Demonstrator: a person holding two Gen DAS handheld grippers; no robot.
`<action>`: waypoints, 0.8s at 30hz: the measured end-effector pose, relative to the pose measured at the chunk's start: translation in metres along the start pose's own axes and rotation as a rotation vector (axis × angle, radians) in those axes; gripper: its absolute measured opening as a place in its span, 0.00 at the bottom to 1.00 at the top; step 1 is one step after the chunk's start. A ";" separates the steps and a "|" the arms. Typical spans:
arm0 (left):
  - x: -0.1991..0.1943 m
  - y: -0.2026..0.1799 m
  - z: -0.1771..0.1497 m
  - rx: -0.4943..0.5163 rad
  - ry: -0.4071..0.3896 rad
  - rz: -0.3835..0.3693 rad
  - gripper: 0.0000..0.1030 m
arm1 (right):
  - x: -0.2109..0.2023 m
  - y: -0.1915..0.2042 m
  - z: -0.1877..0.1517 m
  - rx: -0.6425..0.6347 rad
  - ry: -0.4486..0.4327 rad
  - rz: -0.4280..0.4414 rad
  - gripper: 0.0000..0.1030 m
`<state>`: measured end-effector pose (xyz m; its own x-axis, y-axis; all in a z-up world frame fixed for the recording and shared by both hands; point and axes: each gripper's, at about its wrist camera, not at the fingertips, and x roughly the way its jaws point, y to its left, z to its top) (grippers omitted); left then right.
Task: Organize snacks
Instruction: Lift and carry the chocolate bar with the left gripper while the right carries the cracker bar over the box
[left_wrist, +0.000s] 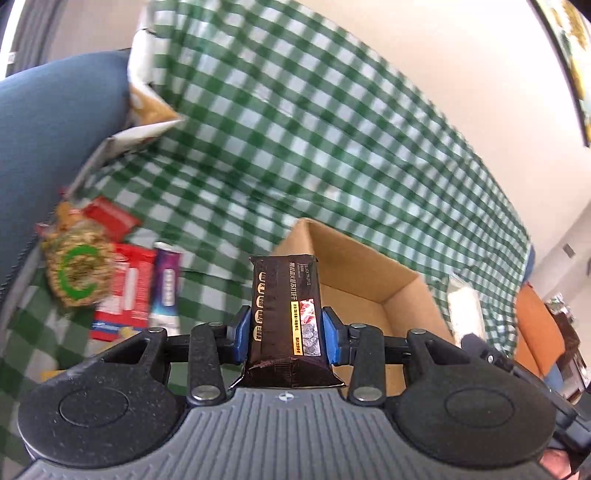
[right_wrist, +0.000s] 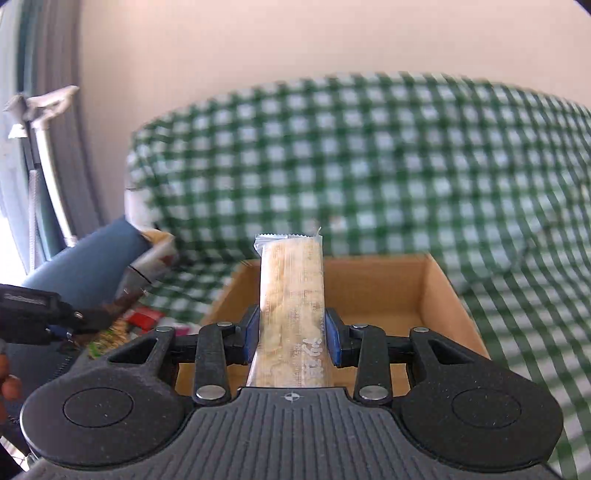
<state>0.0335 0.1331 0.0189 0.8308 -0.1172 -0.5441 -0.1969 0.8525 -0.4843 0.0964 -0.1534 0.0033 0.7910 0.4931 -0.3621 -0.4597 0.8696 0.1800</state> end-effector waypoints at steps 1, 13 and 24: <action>0.002 -0.004 -0.001 0.006 -0.002 -0.013 0.42 | -0.002 -0.003 0.001 0.012 -0.007 0.005 0.37; 0.034 -0.063 -0.019 0.092 0.015 -0.143 0.42 | -0.014 -0.030 -0.005 0.004 -0.006 -0.071 0.37; 0.041 -0.092 -0.042 0.209 0.018 -0.197 0.42 | -0.019 -0.035 -0.008 -0.006 -0.008 -0.101 0.37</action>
<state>0.0637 0.0289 0.0129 0.8325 -0.2983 -0.4669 0.0804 0.8989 -0.4308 0.0942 -0.1936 -0.0033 0.8366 0.4030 -0.3709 -0.3798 0.9148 0.1373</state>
